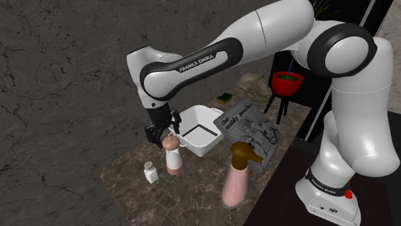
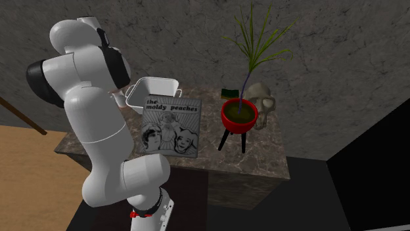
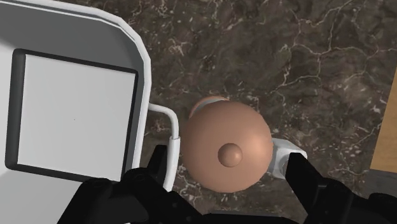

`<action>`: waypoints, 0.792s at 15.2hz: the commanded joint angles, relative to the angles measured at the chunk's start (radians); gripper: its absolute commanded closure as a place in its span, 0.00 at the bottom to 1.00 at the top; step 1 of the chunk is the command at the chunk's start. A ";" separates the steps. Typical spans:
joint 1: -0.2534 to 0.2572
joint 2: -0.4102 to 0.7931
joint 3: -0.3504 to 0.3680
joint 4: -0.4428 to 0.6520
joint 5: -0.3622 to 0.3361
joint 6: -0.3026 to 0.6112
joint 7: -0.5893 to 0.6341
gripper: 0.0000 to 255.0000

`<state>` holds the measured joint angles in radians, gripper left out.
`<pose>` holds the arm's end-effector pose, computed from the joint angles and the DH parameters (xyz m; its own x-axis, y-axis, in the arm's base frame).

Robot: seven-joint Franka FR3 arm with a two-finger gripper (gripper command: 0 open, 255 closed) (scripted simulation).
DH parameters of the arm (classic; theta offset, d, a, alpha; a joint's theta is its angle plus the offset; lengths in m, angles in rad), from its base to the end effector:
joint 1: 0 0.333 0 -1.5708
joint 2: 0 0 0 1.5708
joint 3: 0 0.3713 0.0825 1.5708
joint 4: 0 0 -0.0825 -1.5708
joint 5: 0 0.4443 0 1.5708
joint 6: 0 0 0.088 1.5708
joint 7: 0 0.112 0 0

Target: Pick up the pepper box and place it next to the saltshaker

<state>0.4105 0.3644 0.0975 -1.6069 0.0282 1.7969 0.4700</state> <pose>0.6298 0.3445 0.4289 0.9832 0.0233 -0.1810 0.0281 -0.9993 0.0239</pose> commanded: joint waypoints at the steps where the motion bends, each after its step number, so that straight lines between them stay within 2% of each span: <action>1: 0.000 0.000 0.000 0.034 0.000 -0.034 0.000 0.00; 4: -0.001 0.009 -0.001 0.139 -0.001 -0.131 0.002 0.00; 12: -0.001 0.009 -0.001 0.139 -0.001 -0.131 0.002 0.00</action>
